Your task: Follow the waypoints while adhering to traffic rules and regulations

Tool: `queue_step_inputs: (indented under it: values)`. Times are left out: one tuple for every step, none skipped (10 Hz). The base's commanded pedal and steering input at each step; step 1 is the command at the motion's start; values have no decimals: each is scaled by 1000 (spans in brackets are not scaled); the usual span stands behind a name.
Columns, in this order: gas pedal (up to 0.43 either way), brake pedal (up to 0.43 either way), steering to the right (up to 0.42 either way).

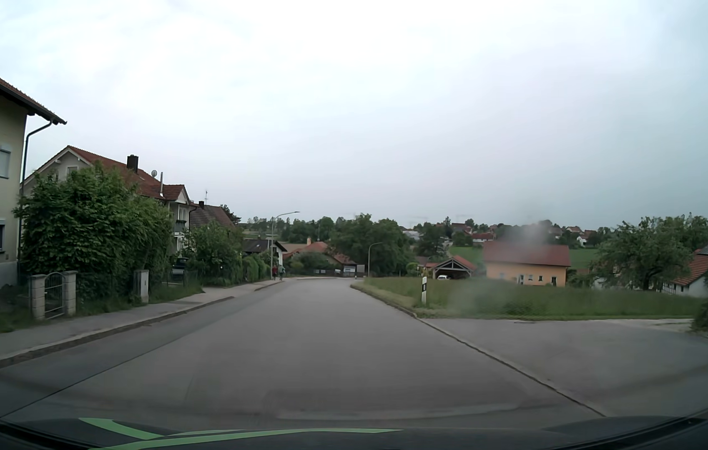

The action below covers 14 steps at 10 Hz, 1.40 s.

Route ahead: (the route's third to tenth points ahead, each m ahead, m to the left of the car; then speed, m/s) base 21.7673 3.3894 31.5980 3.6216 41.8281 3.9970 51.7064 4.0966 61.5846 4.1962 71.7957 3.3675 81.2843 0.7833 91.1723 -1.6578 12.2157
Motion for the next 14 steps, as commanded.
queue_step_inputs:
  values:
    - [47, 0, -30]
    - [47, 0, -29]
    - [39, 0, -26]
    - [0, 0, -18]
    - [0, 0, -15]
    - [0, 0, -13]
    - [0, 0, -11]
    - [0, 0, -9]
    - [0, 0, -7]
    - [0, 0, -6]
    - [0, 0, -5]
    - [0, 0, -4]
    - [0, 0, -5]
    - [0, 0, -5]
